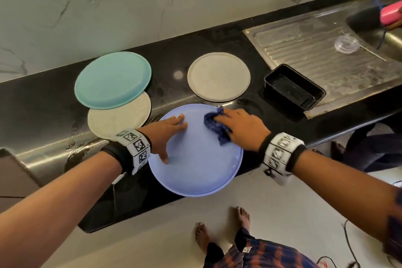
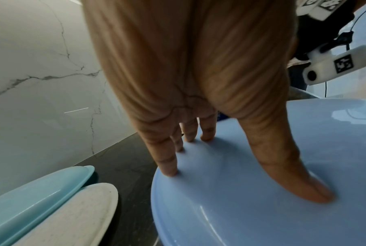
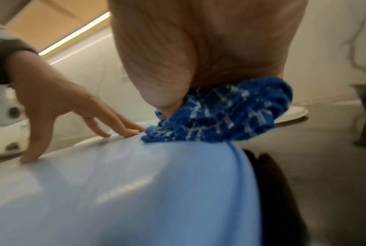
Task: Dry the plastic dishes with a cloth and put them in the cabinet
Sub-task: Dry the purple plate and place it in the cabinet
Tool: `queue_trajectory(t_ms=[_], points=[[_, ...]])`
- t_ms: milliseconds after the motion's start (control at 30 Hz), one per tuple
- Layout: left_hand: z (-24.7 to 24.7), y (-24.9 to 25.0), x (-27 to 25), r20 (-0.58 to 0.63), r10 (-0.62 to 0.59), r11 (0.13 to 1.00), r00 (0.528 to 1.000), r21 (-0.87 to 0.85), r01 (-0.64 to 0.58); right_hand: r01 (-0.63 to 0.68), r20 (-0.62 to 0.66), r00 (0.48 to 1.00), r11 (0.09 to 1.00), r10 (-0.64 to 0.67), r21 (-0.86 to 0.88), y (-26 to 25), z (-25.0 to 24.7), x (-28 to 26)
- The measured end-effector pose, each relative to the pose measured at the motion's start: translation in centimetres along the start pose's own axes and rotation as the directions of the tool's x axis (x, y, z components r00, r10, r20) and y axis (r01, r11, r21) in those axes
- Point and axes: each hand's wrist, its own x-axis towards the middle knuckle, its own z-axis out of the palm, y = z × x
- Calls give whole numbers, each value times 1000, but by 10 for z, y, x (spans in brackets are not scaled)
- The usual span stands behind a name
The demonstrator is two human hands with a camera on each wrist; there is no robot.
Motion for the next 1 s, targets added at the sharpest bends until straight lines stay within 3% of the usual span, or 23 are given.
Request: queue_trajectory(t_ms=[100,200,400,467,567,633,733,800,867,933,1000], points=[[-2,3,-2,-1,3,1000,1000,-5,-3,-114,27,993,968,111,222,-10,1,43],[-4,2,-3,-7,-1,1000,1000,-17,1,-202,46,979,937,197,285,-10,4,48],[-5,6,-2,-12,-12,1000,1000,-2,12,-370,20,925,885,380,281,-14,20,-39],[-4,4,-1,-20,-10,1000,1000,-17,10,-339,-29,932,897,362,283,-33,28,-78],[-2,2,-3,-24,-9,999,1000,-49,8,-114,-109,985,976,136,186,-67,31,-113],[-1,1,-4,-29,-2,998,1000,-69,0,37,-92,995,994,-28,99,-79,30,-107],[-3,1,-4,-36,8,997,999,-79,-11,171,-36,985,985,-170,7,-75,21,-63],[-3,0,-4,-36,18,996,999,-82,-21,155,19,988,987,-154,-52,-63,10,-24],[-2,-2,-4,-45,20,994,999,-106,-25,30,29,999,997,-28,-70,-47,-3,12],[-1,-3,-4,-47,21,992,999,-124,-27,-84,-8,996,995,84,-60,-38,-13,33],[-1,-4,-4,-54,25,991,998,-132,-32,-118,-40,993,991,115,-67,-43,-12,37]])
